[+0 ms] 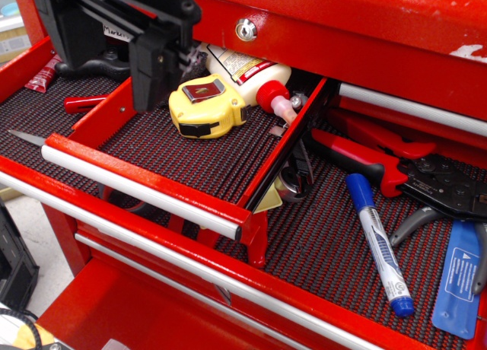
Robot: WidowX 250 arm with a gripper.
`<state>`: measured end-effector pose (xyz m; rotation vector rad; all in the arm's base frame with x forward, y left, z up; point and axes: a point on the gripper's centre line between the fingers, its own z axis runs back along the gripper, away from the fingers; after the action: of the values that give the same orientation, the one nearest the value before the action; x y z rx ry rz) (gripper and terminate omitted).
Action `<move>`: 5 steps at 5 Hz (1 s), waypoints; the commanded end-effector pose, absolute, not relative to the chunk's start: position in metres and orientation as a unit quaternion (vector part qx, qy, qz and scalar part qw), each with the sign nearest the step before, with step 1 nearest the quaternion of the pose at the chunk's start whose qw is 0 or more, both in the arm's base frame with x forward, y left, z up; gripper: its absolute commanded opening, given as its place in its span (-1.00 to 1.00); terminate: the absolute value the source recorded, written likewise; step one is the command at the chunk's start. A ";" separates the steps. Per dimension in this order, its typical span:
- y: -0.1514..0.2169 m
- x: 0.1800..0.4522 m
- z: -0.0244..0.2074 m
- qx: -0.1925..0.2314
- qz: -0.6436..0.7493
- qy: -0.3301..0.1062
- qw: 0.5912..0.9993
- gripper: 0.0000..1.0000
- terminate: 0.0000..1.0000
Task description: Pick up blue pen and put into drawer
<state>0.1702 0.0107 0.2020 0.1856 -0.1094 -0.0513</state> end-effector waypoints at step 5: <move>-0.124 0.256 0.145 0.082 0.215 -0.065 0.971 1.00 -1.00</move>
<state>0.2529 -0.1274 0.1226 0.1916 -0.0956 0.4426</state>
